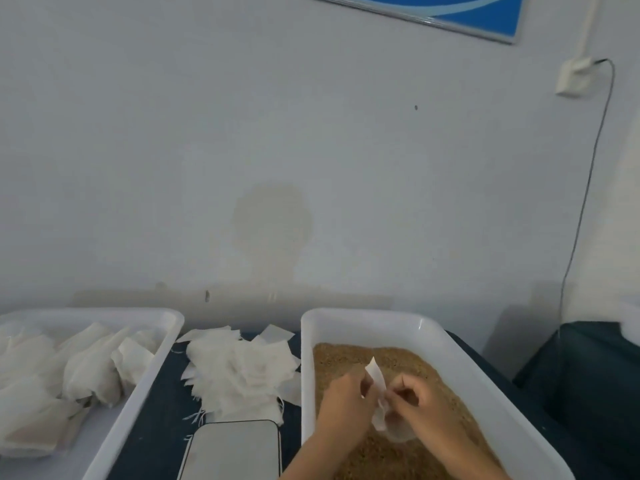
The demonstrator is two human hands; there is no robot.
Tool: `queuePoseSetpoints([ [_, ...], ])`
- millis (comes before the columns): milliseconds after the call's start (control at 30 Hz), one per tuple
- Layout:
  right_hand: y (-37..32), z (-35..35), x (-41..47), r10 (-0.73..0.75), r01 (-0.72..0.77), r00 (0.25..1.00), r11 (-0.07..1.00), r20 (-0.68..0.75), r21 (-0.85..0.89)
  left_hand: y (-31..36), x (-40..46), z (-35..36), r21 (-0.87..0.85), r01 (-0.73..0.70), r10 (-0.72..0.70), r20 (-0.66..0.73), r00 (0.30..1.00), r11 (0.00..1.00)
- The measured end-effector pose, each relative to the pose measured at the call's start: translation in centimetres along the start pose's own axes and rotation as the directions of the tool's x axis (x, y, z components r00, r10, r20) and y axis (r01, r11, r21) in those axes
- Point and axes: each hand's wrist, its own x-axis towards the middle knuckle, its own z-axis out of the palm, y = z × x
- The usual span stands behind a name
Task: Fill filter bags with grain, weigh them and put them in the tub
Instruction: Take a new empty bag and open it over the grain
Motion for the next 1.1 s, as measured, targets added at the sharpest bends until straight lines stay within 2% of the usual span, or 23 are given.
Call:
queuePoseSetpoints([
  [67,0.6,0.0,0.3,0.028,-0.028,0.999,1.000,-0.026,0.011,-0.5,0.3,0.1,0.080,-0.052,0.055,-0.036,0.998,0.995],
  [133,0.9,0.1,0.5,0.079,-0.079,0.997,0.997,0.021,-0.007,-0.9,0.3,0.2,0.104,-0.117,0.123,-0.052,0.991,0.988],
  [200,1.2,0.5,0.6,0.140,-0.136,0.986,0.989,0.093,-0.050,-1.0,0.2,0.7,0.103,-0.207,0.208,0.003,0.978,0.973],
  [300,1.5,0.9,0.9,0.169,-0.162,0.982,0.983,0.083,-0.090,-0.9,0.3,1.4,0.160,-0.306,0.299,0.066,0.952,0.939],
  [433,1.8,0.6,1.3,0.201,-0.188,0.978,0.966,0.061,-0.176,-1.2,0.5,1.0,0.290,-0.268,0.268,0.041,0.963,0.919],
  [500,2.0,0.4,1.4,0.229,-0.216,0.972,0.961,0.059,-0.174,-1.2,0.3,1.0,0.378,-0.241,0.224,0.090,0.970,0.894],
  [567,2.0,0.3,1.4,0.247,-0.232,0.967,0.958,0.070,-0.171,-1.1,-0.1,1.3,0.437,-0.270,0.237,0.129,0.963,0.858],
  [633,1.9,0.2,1.3,0.258,-0.246,0.964,0.958,0.065,-0.148,-0.6,-0.7,1.3,0.498,-0.312,0.284,0.134,0.949,0.809],
  [700,1.8,0.1,1.2,0.262,-0.256,0.963,0.962,0.059,-0.097,-0.3,-1.0,1.0,0.594,-0.420,0.456,0.098,0.885,0.686],
  [733,1.7,0.0,1.1,0.274,-0.271,0.960,0.961,0.065,-0.050,0.0,-1.2,0.6,0.602,-0.434,0.496,0.072,0.865,0.670],
  [800,1.5,0.0,0.9,0.292,-0.295,0.954,0.954,0.063,0.046,0.4,-1.5,-0.1,0.572,-0.480,0.563,0.039,0.826,0.665],
  [867,1.4,-0.1,0.7,0.253,-0.252,0.967,0.965,-0.009,0.076,0.5,-1.4,0.0,0.590,-0.504,0.597,0.045,0.801,0.631],
  [967,1.4,0.0,0.5,0.212,-0.207,0.971,0.977,-0.115,0.050,0.7,-1.5,0.0,0.636,-0.473,0.583,0.045,0.811,0.609],
  [1100,1.5,-0.1,0.7,0.307,-0.300,0.951,0.943,-0.029,0.146,1.0,-1.8,-0.4,0.594,-0.460,0.576,-0.006,0.818,0.660],
])
